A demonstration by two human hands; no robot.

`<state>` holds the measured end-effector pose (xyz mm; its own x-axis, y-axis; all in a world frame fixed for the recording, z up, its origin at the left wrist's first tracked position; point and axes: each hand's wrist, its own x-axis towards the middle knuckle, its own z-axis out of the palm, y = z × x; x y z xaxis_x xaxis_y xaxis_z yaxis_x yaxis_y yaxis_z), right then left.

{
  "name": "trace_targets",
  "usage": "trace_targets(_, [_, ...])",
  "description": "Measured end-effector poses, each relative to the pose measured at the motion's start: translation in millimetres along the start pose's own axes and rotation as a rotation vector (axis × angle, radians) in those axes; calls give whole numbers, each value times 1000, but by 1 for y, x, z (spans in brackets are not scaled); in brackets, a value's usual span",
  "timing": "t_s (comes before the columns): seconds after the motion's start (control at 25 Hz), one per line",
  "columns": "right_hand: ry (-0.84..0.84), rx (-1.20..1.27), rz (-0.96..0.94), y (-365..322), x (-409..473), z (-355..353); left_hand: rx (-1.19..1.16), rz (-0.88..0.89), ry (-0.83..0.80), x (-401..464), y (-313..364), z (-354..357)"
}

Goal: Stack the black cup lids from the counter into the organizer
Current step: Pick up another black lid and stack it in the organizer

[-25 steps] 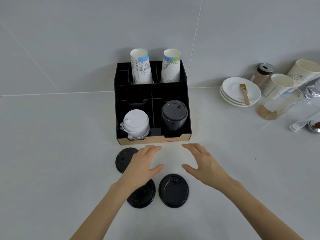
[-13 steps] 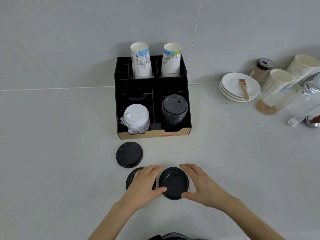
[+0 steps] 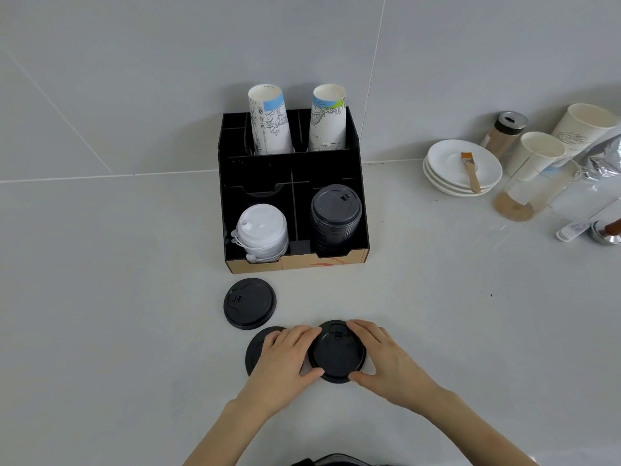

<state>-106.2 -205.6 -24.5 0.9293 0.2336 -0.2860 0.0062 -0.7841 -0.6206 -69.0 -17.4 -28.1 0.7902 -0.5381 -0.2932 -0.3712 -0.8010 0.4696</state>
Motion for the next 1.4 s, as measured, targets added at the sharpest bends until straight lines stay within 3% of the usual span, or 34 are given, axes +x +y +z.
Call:
trace_targets(0.32, [149, 92, -47, -12, 8, -27, -193, 51, 118, 12, 2, -27])
trace_targets(0.76, [381, 71, -125, -31, 52, -88, -169, 160, 328, 54, 22, -95])
trace_targets(1.4, [544, 145, -71, -29, 101, -122, -224, 102, 293, 131, 30, -130])
